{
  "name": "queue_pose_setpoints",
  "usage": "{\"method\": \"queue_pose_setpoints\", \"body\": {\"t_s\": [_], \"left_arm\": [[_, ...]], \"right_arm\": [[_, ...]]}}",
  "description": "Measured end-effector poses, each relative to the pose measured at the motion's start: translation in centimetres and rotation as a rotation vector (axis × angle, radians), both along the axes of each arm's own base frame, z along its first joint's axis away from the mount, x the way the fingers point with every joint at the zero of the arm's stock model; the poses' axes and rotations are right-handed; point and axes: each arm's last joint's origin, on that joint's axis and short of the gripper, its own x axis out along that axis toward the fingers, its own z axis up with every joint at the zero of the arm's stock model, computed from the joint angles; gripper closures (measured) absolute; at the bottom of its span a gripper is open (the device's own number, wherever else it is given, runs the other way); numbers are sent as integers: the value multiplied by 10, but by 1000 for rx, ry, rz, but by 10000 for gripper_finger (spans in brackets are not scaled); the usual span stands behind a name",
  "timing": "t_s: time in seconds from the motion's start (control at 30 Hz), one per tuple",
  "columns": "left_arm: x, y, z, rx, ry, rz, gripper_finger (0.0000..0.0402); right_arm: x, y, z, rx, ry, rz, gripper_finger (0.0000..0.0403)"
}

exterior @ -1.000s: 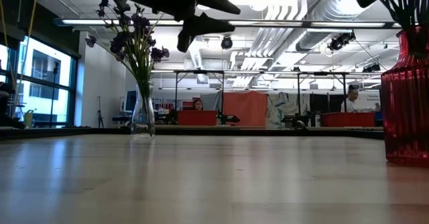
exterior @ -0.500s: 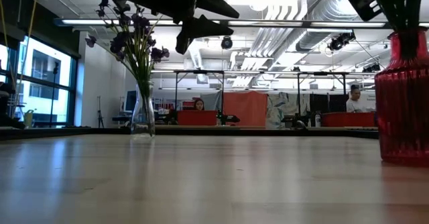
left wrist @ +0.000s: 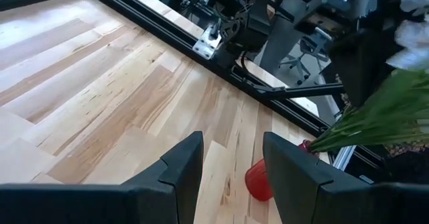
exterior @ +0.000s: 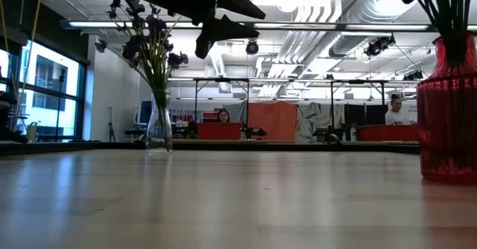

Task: Sort flowers into vase by color
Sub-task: Put the white flowers into the red vase, then return to Home Position

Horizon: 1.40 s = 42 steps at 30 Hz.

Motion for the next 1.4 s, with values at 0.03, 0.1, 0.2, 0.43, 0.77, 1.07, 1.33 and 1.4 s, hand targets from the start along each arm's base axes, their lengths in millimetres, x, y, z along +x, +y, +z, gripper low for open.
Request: {"method": "queue_pose_setpoints", "body": {"t_s": [0.03,0.1,0.2,0.43,0.77,1.07,1.33,1.4], "left_arm": [[0,0,0,0,1,0,257],[0,0,0,0,4,0,257],[0,0,-1,0,13,0,257],[-1,0,-2,0,17,0,257],[-1,0,-2,0,19,0,257],[-1,4,3,-1,-14,11,257],[-26,19,51,122,-196,34,257],[-37,20,66,177,-239,34,263]], "right_arm": [[-1,-1,2,0,12,-5,347],[-2,-1,5,3,22,-10,315],[-1,-1,3,28,39,-26,261],[-8,-3,3,-32,96,46,165],[-33,-23,33,-81,56,-9,151],[-50,-40,68,-182,-85,-117,153],[-47,-51,102,-309,-296,-283,236],[-43,-54,106,-298,-331,-292,282]]}}
